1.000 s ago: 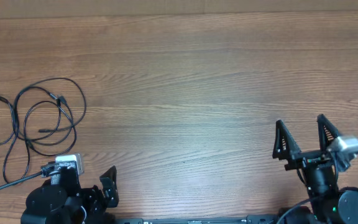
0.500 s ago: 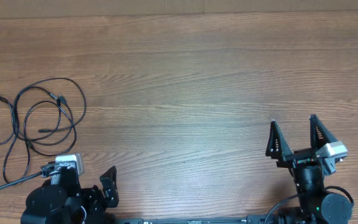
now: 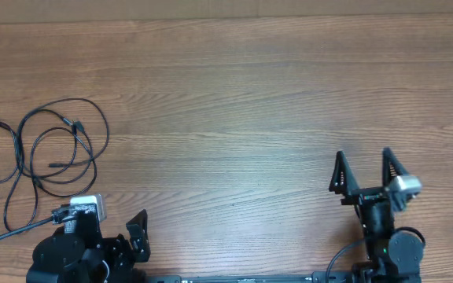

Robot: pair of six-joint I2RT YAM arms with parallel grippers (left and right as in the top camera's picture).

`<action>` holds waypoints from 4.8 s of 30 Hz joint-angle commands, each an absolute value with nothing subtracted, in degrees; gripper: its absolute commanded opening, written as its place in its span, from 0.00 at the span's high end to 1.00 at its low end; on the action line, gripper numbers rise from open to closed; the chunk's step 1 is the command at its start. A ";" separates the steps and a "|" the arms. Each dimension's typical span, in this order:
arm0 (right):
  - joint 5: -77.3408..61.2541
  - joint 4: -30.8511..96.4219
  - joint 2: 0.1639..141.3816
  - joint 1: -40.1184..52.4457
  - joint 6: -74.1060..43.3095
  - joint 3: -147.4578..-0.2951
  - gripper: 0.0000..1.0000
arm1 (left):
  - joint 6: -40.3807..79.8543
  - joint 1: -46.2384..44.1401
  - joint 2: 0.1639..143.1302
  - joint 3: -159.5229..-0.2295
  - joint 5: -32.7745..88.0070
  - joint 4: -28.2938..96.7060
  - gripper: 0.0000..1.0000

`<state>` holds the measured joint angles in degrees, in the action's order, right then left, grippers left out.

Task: Untangle cables

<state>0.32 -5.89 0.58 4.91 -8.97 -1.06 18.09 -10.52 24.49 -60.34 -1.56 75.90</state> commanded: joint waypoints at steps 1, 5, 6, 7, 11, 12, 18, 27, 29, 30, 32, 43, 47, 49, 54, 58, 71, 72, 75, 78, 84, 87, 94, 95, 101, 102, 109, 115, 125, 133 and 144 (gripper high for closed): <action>0.16 2.57 0.14 5.19 -8.95 -0.45 0.00 | 18.46 -10.63 24.29 -60.20 -1.91 76.03 0.00; -0.16 4.82 0.14 5.19 -8.95 -0.45 0.00 | 18.46 -10.63 24.29 -60.20 -1.91 76.03 0.00; -0.10 4.82 0.14 5.19 -8.93 -0.45 0.00 | 18.46 -10.63 24.29 -60.20 -1.91 76.01 0.00; -0.10 4.82 0.14 5.19 -8.95 -0.45 0.00 | 18.46 -10.63 24.29 -60.20 -1.91 76.01 0.01; -0.10 4.82 0.16 5.19 -8.95 -0.45 0.00 | 18.46 -10.63 24.29 -60.20 -1.91 76.01 0.00; -0.10 4.82 0.16 5.19 -8.95 -0.47 0.00 | 18.46 -10.63 24.29 -60.20 -1.91 76.01 0.00; -0.10 4.82 0.16 5.19 -8.95 -0.45 0.00 | 18.46 -10.63 24.29 -60.20 -1.91 76.01 0.00; -0.10 4.82 0.16 5.19 -8.95 -0.45 0.00 | 18.46 -10.63 24.29 -60.20 -1.91 76.01 0.00; -0.10 4.82 0.16 5.19 -8.93 -0.45 0.00 | 18.46 -10.63 24.29 -60.20 -1.91 76.03 0.01; -0.10 4.82 0.16 5.19 -8.95 -0.47 0.00 | 18.46 -10.63 24.29 -60.20 -1.91 76.01 0.00; -0.10 4.82 0.16 5.19 -8.93 -0.45 0.00 | 18.46 -10.63 24.29 -60.20 -1.91 76.01 0.00; -0.10 4.82 0.16 5.19 -8.93 -0.45 0.00 | 18.46 -10.63 24.29 -60.20 -1.91 75.99 0.00; -0.10 4.82 0.16 5.19 -8.93 -0.47 0.00 | 18.46 -8.71 23.35 -60.07 -1.89 75.90 0.00; -0.10 4.82 0.16 5.19 -8.93 -0.47 0.00 | 18.11 -6.98 22.68 -59.81 -2.35 74.81 0.00; -0.10 4.82 0.16 5.19 -8.95 -0.47 0.00 | 12.12 -2.07 17.74 -52.80 -2.28 64.20 0.00; -0.10 4.82 0.16 5.19 -8.95 -0.47 0.00 | 10.28 0.16 11.57 -41.93 -2.22 53.43 0.00; -0.10 4.82 0.16 5.19 -8.95 -0.45 0.00 | 10.26 3.09 0.21 -15.86 -0.16 16.40 0.00; -0.10 4.82 0.16 5.19 -8.95 -0.45 0.00 | 10.26 3.09 0.19 -14.55 -0.16 13.78 0.00; -0.10 4.82 0.16 5.19 -8.93 -0.47 0.00 | 9.93 3.09 0.19 -10.48 -0.19 4.58 0.00; -0.10 4.82 0.16 5.19 -8.95 -0.47 0.00 | 8.27 3.09 0.19 -5.41 -0.19 -7.07 0.00; -0.10 4.82 0.16 5.19 -8.95 -0.45 0.00 | 6.61 3.09 0.19 -0.25 0.21 -13.69 0.00; -0.10 4.82 0.16 5.19 -8.93 -0.47 0.00 | 6.17 3.09 0.19 -0.25 0.21 -8.40 0.00; -0.10 4.82 0.16 5.19 -8.93 -0.47 0.00 | 7.14 3.07 0.19 -0.27 1.61 4.47 0.00; -0.10 4.82 0.16 5.19 -8.93 -0.45 0.00 | 7.53 3.07 0.19 -0.27 1.50 4.32 0.01; -0.10 4.82 0.16 5.19 -8.95 -0.45 0.00 | 7.49 3.09 0.19 -0.27 1.48 4.40 0.00; -0.10 4.82 0.16 5.19 -8.93 -0.47 0.00 | 7.49 3.09 0.21 -0.27 1.48 4.43 0.01; -0.10 4.82 0.16 5.19 -8.95 -0.47 0.00 | 7.49 3.09 0.23 -0.27 1.48 4.43 0.01; -0.10 4.82 0.16 5.19 -8.95 -0.45 0.00 | 7.49 3.09 0.23 -0.27 1.48 4.43 0.00; -0.10 4.82 0.16 5.19 -8.93 -0.47 0.00 | 7.49 3.09 0.25 -0.27 1.48 4.43 0.00; -0.10 4.82 0.16 5.19 -8.93 -0.45 0.00 | 7.49 3.09 0.25 -0.27 1.48 4.43 0.00; -0.10 4.82 0.16 5.19 -8.95 -0.45 0.00 | 7.49 3.09 0.25 -0.27 1.48 4.43 0.00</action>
<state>0.21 5.17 0.62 4.91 -8.97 -1.06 7.35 2.68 0.62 -0.47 0.84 4.34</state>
